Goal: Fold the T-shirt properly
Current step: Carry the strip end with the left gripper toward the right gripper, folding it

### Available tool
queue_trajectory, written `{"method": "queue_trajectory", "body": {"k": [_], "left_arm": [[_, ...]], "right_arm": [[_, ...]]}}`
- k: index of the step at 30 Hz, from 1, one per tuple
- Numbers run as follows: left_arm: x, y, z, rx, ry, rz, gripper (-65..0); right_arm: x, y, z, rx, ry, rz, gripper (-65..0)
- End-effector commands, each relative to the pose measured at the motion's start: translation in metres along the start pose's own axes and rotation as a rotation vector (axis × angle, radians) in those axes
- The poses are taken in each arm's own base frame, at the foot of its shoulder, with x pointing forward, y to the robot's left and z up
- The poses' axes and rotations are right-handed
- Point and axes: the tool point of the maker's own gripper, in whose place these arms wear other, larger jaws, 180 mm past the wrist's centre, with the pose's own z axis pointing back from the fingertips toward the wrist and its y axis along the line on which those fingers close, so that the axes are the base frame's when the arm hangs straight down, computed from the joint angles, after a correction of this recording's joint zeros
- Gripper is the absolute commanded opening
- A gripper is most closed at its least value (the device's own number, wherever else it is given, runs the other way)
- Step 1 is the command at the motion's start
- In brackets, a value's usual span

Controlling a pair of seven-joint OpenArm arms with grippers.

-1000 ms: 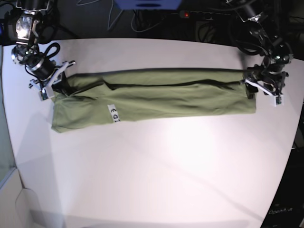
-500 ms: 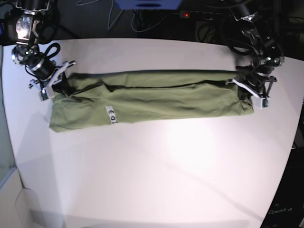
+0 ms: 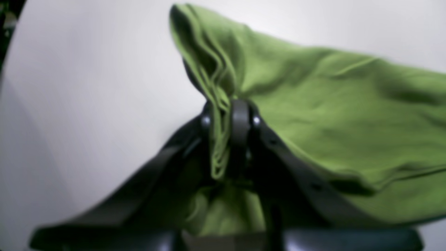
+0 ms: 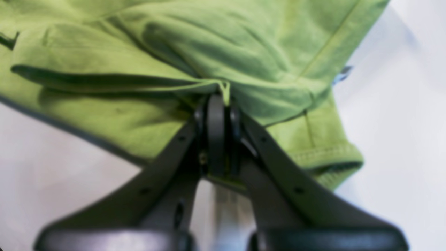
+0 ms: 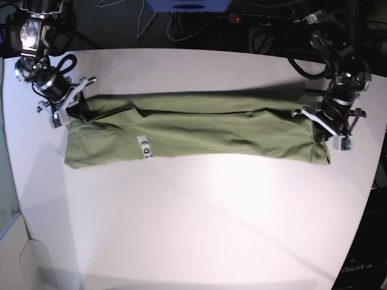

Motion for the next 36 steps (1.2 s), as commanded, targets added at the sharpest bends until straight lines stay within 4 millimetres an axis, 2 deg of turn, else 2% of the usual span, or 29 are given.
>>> {"method": "queue_trajectory", "body": {"k": [1, 5, 12, 18, 22, 25, 32, 36], "left_arm": [[0.023, -0.001, 0.005, 0.011, -0.061, -0.020, -62.2], [0.043, -0.027, 0.013, -0.030, -0.090, -0.094, -62.2], [0.029, -0.099, 0.003, -0.079, -0.004, -0.264, -62.3], [0.032, -0.129, 0.001, -0.093, 0.013, -0.431, -62.3], [0.037, -0.133, 0.001, -0.064, -0.004, -0.391, -62.3], [0.041, -0.146, 0.001, -0.076, -0.021, -0.384, -62.3], [0.031, -0.195, -0.010, -0.129, -0.008, -0.353, -62.3], [0.029, -0.212, -0.009, -0.131, -0.013, -0.326, -62.3]], "right_arm": [[-0.053, -0.003, 0.007, -0.025, 0.247, 0.055, -64.4], [-0.054, -0.003, 0.007, -0.025, 0.248, 0.054, -64.4], [-0.054, -0.003, 0.007, -0.025, 0.248, 0.054, -64.4], [-0.054, -0.003, 0.007, -0.025, 0.248, 0.054, -64.4], [-0.054, -0.003, 0.007, -0.025, 0.248, 0.054, -64.4], [-0.054, -0.003, 0.007, -0.025, 0.248, 0.054, -64.4], [-0.054, 0.002, 0.005, -0.019, 0.245, 0.047, -64.4], [-0.053, 0.003, 0.004, -0.017, 0.244, 0.047, -64.4]]}}
